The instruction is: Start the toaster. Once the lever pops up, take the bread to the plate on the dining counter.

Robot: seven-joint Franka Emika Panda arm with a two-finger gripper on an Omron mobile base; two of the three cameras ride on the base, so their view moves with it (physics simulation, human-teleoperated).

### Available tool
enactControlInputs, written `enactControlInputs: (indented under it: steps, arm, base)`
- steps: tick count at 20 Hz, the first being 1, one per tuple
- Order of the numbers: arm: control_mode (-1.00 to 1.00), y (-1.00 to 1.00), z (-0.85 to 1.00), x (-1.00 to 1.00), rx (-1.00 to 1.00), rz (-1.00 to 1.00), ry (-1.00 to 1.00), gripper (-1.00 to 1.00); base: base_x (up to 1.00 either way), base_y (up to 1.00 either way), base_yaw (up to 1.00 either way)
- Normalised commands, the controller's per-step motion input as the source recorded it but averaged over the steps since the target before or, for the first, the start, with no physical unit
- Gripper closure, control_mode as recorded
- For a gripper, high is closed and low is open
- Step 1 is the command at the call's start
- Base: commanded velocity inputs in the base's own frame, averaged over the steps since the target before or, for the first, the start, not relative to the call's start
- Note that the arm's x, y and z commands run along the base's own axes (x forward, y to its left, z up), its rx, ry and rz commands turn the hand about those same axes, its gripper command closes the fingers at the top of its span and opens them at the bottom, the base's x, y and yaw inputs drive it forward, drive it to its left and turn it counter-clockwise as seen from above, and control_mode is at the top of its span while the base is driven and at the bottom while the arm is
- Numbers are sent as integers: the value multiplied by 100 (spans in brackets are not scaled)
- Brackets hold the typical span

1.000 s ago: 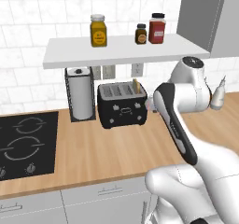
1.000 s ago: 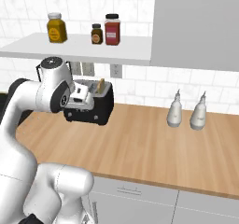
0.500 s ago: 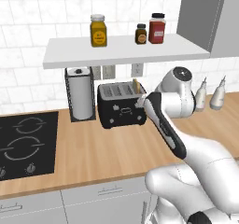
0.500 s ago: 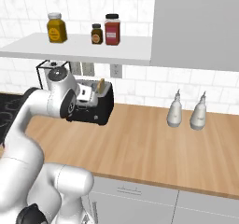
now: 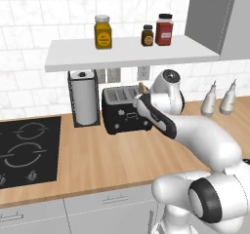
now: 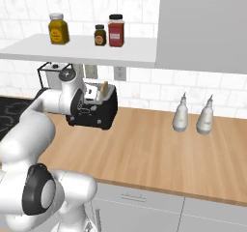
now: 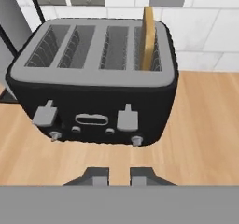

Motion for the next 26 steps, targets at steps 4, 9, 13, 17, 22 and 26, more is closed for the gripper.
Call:
enactControlInputs:
  steps: [4,9,13,17,22,26]
  arm:
    - [-100,0,-28,24,0,0,2,100]
    - [-100,-1,-30,23,0,0,1,100]
    - [-100,-8,-24,23,0,0,1,100]
    - [-100,-9,-12,27,0,0,1,100]
    - [-100,0,-17,31,0,0,2,100]
    - [-100,0,-27,41,0,0,5,100]
  base:
    - [0,0,0]
    - [0,0,0]
    - [0,0,0]
    - [0,0,0]
    - [0,0,0]
    - [0,0,0]
